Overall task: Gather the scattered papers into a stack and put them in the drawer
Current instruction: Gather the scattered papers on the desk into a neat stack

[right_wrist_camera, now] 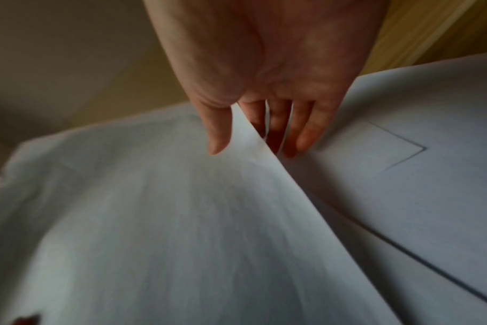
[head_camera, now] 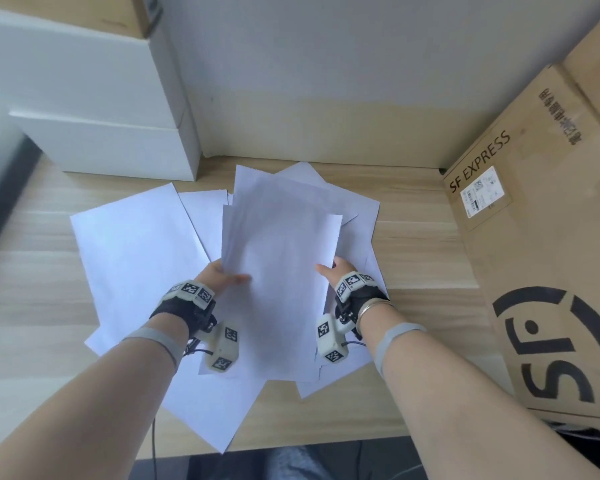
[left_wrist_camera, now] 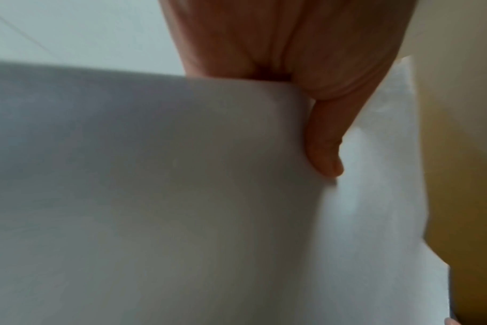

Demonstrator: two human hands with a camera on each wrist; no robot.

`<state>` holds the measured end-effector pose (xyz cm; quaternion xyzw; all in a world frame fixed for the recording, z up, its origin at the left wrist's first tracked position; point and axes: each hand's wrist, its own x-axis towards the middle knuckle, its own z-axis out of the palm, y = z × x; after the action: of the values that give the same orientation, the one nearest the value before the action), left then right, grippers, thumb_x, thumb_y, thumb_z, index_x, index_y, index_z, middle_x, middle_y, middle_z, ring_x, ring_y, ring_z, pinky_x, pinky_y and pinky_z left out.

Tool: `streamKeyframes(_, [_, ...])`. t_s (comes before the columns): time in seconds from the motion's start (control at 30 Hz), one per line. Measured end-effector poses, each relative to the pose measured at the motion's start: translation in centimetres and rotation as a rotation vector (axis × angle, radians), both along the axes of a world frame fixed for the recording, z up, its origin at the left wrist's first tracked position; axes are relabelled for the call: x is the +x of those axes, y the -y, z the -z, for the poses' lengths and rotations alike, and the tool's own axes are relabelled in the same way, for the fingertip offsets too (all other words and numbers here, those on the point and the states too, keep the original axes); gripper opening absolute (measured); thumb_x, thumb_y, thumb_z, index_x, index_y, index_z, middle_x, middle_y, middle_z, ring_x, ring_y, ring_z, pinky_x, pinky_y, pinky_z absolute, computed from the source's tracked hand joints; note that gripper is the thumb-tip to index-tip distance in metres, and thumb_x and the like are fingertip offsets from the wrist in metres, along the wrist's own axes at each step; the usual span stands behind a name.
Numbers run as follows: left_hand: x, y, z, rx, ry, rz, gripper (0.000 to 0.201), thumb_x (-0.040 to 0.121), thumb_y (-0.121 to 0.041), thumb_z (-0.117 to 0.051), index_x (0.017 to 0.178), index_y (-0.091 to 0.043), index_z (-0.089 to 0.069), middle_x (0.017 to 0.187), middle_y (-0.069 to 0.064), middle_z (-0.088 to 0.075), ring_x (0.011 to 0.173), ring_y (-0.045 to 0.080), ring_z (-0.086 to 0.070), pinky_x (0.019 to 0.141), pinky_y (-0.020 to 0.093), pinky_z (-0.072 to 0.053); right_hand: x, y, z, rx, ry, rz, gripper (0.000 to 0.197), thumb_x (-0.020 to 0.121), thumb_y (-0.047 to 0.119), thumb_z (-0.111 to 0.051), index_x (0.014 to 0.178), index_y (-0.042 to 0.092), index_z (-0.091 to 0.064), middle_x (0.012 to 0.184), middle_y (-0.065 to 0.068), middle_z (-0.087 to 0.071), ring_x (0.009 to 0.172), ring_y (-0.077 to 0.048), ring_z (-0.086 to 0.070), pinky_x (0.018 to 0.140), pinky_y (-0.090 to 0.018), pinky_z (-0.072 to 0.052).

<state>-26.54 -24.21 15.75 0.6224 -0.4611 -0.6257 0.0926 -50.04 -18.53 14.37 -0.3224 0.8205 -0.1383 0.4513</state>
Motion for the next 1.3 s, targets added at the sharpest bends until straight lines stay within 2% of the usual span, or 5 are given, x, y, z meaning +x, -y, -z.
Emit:
streamKeyframes(0.5, [-0.2,5.1,-9.7,-0.403,-0.239,-0.216,0.040,0.078,0.002,-0.069,0.117,0.010,-0.059,0.113,0.020,-0.062,0.100,0.024,-0.057,0.101,0.042,-0.045,0.3,5.0,-13.7,-0.728,0.227,0.231,0.034,0.083,-0.013,-0.056,0.117,-0.013,-0.054,0.092,-0.004,-0.064,0.052,0.012,-0.060,0.052,0.000,-0.045])
streamKeyframes(0.63, [0.5,5.7,-10.5,-0.452,-0.290,-0.207,0.033,0.074,0.002,-0.073,0.105,-0.006,-0.064,0.110,0.017,-0.063,0.095,0.023,-0.062,0.097,0.038,-0.048,1.5,5.1,-14.4,-0.726,0.218,0.216,0.031,0.080,-0.005,-0.066,0.111,-0.010,-0.061,0.114,-0.022,-0.065,0.083,-0.015,-0.062,0.063,-0.008,-0.049])
streamKeyframes(1.07, [0.8,6.0,-9.9,-0.463,-0.368,-0.190,0.039,0.060,-0.009,-0.081,0.093,-0.020,-0.063,0.091,0.000,-0.066,0.098,0.024,-0.061,0.092,0.033,-0.046,3.7,7.6,-19.5,-0.996,0.361,0.420,0.047,0.096,0.025,-0.047,0.131,-0.006,-0.046,0.139,-0.013,-0.049,0.130,-0.018,-0.045,0.099,-0.017,-0.033])
streamKeyframes(1.2, [0.7,6.1,-9.9,-0.475,-0.375,-0.164,0.038,0.056,-0.015,-0.079,0.087,-0.027,-0.061,0.090,-0.004,-0.066,0.098,0.023,-0.061,0.094,0.034,-0.047,3.7,7.7,-20.0,-1.079,0.283,0.399,0.018,0.078,0.026,-0.052,0.075,0.009,-0.051,0.072,-0.007,-0.043,0.055,0.001,-0.039,0.055,-0.016,-0.033])
streamKeyframes(1.3, [0.9,6.2,-9.6,-0.484,-0.361,-0.162,0.035,0.068,-0.003,-0.079,0.087,-0.026,-0.061,0.091,-0.002,-0.066,0.099,0.025,-0.061,0.096,0.036,-0.047,3.8,7.1,-19.9,-1.068,0.248,0.409,0.014,0.074,0.020,-0.049,0.062,0.014,-0.043,0.060,-0.002,-0.037,0.049,-0.005,-0.032,0.053,-0.025,-0.026])
